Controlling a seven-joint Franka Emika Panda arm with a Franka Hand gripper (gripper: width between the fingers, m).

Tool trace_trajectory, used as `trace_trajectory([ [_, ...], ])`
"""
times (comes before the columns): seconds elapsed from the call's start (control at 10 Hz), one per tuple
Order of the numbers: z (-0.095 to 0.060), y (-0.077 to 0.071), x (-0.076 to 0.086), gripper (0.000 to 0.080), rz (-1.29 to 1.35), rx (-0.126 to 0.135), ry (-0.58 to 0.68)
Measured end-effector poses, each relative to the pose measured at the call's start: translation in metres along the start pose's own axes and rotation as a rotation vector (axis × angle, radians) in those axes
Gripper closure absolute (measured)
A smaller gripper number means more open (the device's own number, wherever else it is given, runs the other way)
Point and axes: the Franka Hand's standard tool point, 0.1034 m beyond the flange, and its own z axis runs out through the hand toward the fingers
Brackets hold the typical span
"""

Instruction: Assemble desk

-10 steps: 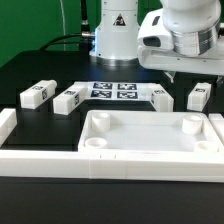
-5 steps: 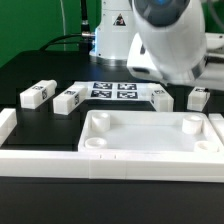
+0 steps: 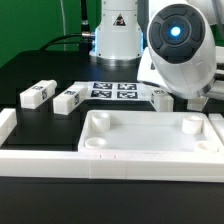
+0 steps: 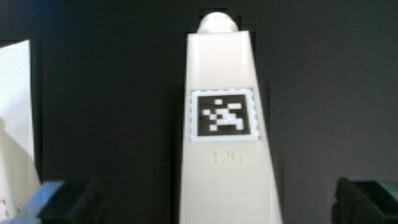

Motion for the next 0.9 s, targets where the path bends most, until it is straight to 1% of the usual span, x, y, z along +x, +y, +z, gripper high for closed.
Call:
trace_trajectory([
  [0.2, 0.001, 0.0, 0.0, 0.015, 0.0, 0.0, 0.001],
  [0.6, 0.016, -0.008, 0.0, 0.015, -0.008, -0.019, 0.002],
  [0.8, 0.017, -0.009, 0.001, 0.015, -0.009, -0.019, 0.005],
  [0.9, 0.018, -0.009, 0.001, 0.0245, -0.009, -0.02, 0.005],
])
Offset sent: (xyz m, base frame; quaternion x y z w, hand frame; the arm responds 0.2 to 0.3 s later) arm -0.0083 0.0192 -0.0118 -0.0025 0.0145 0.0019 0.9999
